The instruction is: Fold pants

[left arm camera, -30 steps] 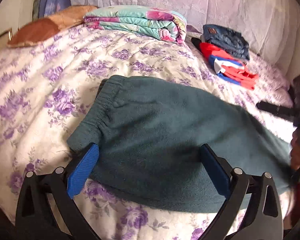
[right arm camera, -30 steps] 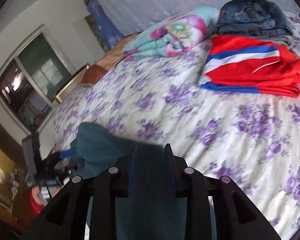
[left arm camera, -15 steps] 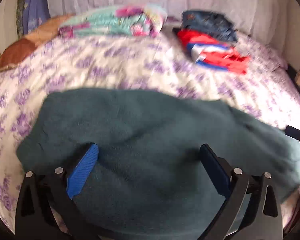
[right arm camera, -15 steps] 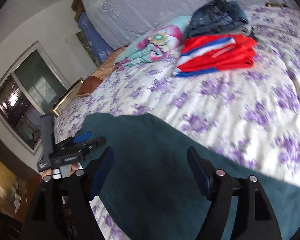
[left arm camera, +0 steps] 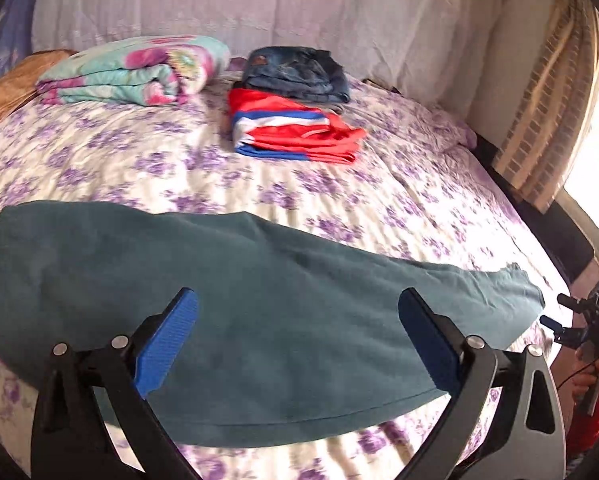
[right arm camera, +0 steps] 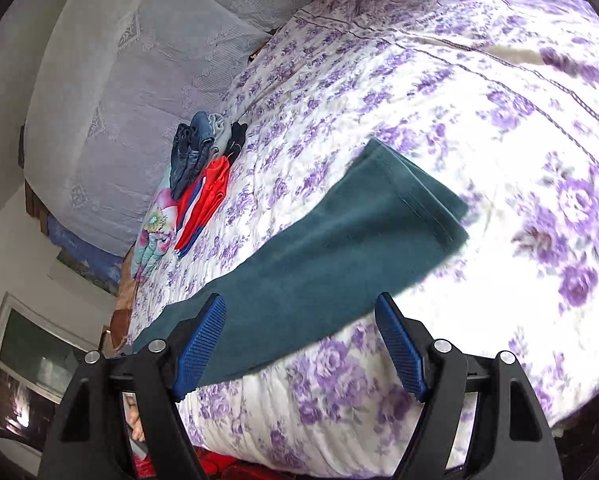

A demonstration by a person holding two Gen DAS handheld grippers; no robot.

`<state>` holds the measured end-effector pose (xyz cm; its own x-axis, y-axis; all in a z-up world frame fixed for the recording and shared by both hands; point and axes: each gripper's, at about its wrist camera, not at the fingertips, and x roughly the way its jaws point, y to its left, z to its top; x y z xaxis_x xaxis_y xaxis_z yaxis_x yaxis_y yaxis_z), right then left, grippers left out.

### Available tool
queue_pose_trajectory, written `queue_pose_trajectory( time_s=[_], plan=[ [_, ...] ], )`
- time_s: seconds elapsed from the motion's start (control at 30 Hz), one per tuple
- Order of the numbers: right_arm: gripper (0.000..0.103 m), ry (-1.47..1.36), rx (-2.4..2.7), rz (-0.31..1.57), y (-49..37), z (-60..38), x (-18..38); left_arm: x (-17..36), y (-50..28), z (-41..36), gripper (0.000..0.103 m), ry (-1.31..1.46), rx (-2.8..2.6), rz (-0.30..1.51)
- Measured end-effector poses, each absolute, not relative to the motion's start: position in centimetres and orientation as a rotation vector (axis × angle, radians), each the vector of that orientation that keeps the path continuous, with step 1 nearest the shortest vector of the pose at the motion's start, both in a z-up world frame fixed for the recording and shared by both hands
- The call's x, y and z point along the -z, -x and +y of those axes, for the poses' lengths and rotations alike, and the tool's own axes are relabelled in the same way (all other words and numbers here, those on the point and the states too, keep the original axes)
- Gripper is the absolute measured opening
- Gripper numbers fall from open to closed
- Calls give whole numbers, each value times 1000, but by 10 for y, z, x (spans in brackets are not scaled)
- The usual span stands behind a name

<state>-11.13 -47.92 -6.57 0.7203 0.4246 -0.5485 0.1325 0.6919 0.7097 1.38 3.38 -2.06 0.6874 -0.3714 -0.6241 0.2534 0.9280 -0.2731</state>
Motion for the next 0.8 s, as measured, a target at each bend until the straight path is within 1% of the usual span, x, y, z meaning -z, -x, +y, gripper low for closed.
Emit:
queue_pose_trajectory(
  time_s=[0.2,0.27,0.3,0.43,0.5,0.53,0.57,0.6,0.63,0.67,0.73,0.8],
  plan=[
    [78,-939,-161,726,107,-499,89,55,-26,-28,98,46,370,845],
    [78,-907,-128,717,98,-501,85,72,-32,-40,99,-39,317,886],
    [78,-880,-100,713,92,-501,83,71,-31,-39,99,-45,311,880],
    [78,-789,-9,666,78,-494,81,71,-31,-33,99,-15,319,872],
    [75,-721,37,633,77,-486,82,69,-29,-29,99,2,328,864],
    [67,-688,67,614,79,-483,84,67,-27,-25,99,18,333,856],
    [49,-657,96,605,81,-480,85,63,-24,-19,99,38,334,847],
    [38,-638,107,603,82,-479,88,57,-18,-9,99,60,334,831],
    [22,-643,108,599,83,-482,92,49,-12,3,99,81,326,802],
    [13,-657,112,588,85,-486,95,40,-5,19,99,100,305,763],
    [8,-697,104,568,86,-492,96,22,8,59,99,125,209,693],
    [5,-707,107,528,86,-487,87,14,16,100,99,155,98,675]
  ],
)
